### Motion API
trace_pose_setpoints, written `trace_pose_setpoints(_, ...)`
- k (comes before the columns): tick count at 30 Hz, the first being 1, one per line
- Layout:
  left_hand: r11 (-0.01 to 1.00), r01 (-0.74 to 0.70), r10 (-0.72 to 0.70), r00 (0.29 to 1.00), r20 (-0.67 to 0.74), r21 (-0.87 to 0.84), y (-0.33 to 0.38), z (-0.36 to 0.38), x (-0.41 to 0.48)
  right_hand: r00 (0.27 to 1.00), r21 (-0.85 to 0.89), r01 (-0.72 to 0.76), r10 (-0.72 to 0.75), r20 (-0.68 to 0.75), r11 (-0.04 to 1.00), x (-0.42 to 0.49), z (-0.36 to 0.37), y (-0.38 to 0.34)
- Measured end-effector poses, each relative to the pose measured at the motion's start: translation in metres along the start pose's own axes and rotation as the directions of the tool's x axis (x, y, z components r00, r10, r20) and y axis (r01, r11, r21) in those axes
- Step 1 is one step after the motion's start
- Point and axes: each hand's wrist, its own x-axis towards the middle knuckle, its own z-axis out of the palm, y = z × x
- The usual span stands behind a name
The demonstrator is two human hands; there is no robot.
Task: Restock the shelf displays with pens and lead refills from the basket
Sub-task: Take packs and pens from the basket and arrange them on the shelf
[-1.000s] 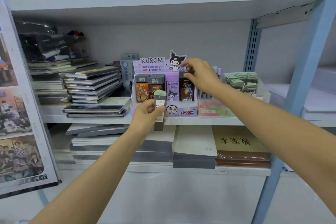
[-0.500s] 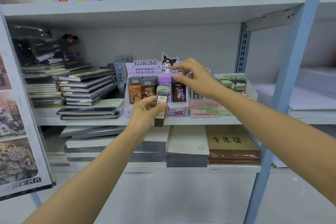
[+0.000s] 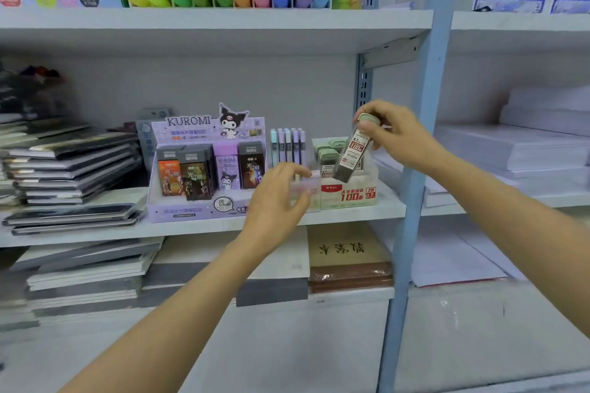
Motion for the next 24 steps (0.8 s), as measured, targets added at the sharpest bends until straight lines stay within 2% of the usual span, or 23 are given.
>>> trace_pose_setpoints(2, 0.972, -0.136, 0.117, 0.987, 0.112, 0.190, 0.002, 0.015, 0.006, 0.997, -0.048, -0.026, 0.023, -0.068, 0.998, 0.003, -0.012, 0.014)
trace_pose_setpoints(4, 0.915, -0.223, 0.155, 0.964, 0.216, 0.337, 0.002, 0.031, 0.009, 0.991, -0.048, -0.036, 0.030, -0.127, 0.998, 0.007, -0.014, 0.023)
trace_pose_setpoints(7, 0.844, -0.239, 0.146, 0.964, 0.224, 0.480, -0.004, 0.046, 0.011, 0.988, -0.065, -0.011, 0.001, -0.155, 0.998, 0.014, -0.006, 0.029)
trace_pose_setpoints(10, 0.783, -0.259, 0.161, 0.963, 0.218, 0.566, -0.009, 0.052, 0.012, 0.995, -0.135, 0.034, -0.046, -0.088, 0.990, 0.021, 0.005, 0.034)
trace_pose_setpoints(13, 0.749, -0.268, 0.158, 0.960, 0.229, 0.606, -0.013, 0.054, 0.012, 0.997, -0.192, 0.072, -0.077, -0.021, 0.979, 0.026, 0.015, 0.039)
trace_pose_setpoints(18, 0.730, -0.277, 0.156, 0.958, 0.242, 0.624, -0.016, 0.055, 0.012, 0.991, -0.235, 0.051, -0.020, 0.131, 0.971, 0.033, 0.031, 0.047)
trace_pose_setpoints(22, 0.740, -0.273, 0.155, 0.958, 0.240, 0.614, -0.015, 0.055, 0.012, 0.999, -0.215, -0.018, 0.028, 0.045, 0.976, 0.032, 0.045, 0.055)
trace_pose_setpoints(24, 0.737, -0.277, 0.152, 0.956, 0.249, 0.616, -0.015, 0.054, 0.012, 1.000, -0.288, -0.013, 0.020, 0.022, 0.957, 0.029, 0.051, 0.060)
